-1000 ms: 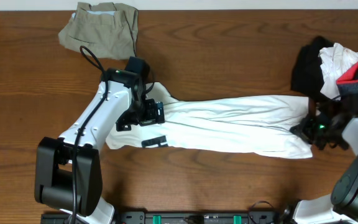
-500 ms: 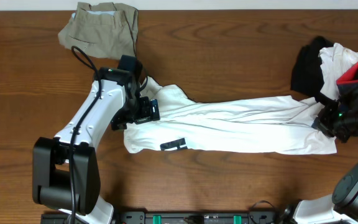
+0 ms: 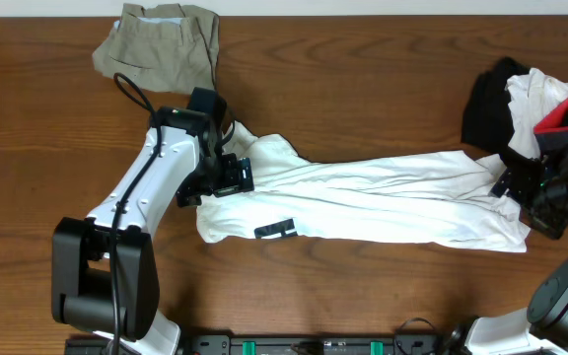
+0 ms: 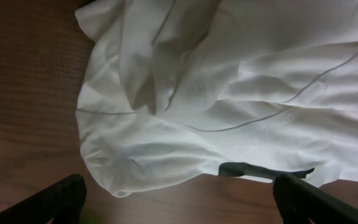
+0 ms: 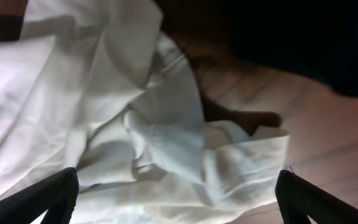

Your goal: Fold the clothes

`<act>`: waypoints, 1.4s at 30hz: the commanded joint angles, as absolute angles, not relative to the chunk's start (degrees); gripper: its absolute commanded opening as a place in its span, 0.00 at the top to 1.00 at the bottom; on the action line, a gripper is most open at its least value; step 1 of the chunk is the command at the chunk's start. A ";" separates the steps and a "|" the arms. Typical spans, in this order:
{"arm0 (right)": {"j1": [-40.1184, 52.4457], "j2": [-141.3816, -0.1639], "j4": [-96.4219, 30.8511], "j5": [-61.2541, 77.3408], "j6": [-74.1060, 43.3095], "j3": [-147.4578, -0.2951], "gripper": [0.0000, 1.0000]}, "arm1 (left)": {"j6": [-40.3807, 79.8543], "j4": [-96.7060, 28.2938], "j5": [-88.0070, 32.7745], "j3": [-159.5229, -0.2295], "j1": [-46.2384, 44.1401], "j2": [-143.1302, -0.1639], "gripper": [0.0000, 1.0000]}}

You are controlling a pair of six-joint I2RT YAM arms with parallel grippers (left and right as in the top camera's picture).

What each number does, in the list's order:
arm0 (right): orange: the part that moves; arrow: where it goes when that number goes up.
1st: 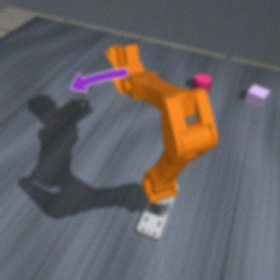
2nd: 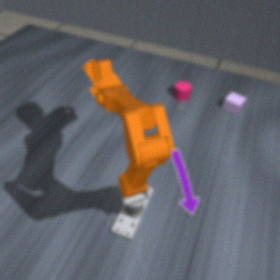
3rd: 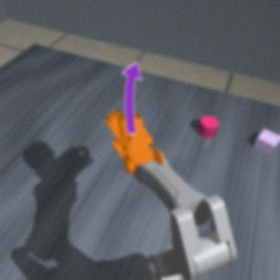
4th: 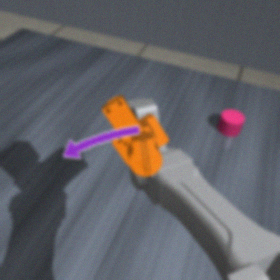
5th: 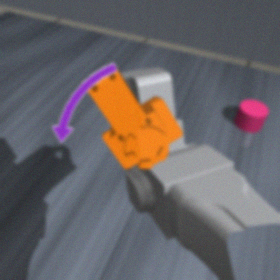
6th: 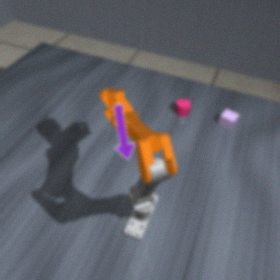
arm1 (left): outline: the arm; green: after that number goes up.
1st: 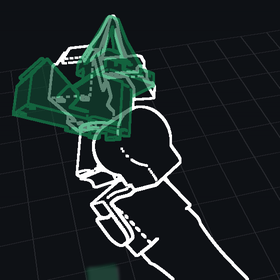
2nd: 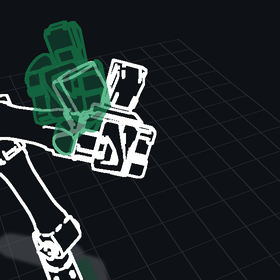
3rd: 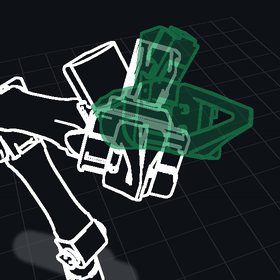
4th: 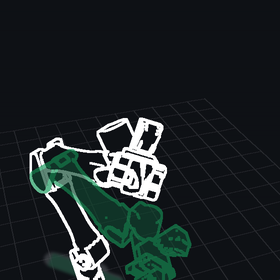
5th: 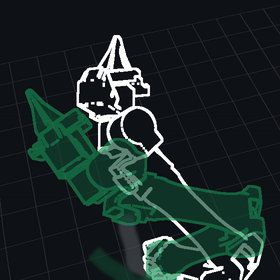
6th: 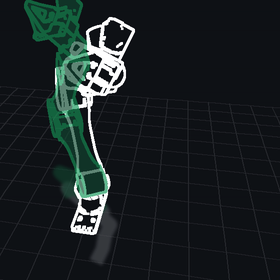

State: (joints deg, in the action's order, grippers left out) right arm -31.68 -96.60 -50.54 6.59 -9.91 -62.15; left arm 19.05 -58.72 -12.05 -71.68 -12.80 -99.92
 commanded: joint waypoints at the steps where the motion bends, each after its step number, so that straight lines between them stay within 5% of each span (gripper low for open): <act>1: -33.43 -96.75 -49.45 4.29 -10.63 -62.67 0.01 | 18.04 -59.11 -12.40 -71.46 -12.53 -100.38 0.02; 42: -32.27 -96.77 -31.73 19.81 -1.50 -47.72 0.05 | 18.06 -59.09 -12.40 -71.46 -12.53 -100.38 0.02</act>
State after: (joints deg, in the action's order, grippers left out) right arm -33.08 -96.38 -31.77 15.55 -2.02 -50.30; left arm 19.05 -58.72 -12.08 -71.68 -12.80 -99.92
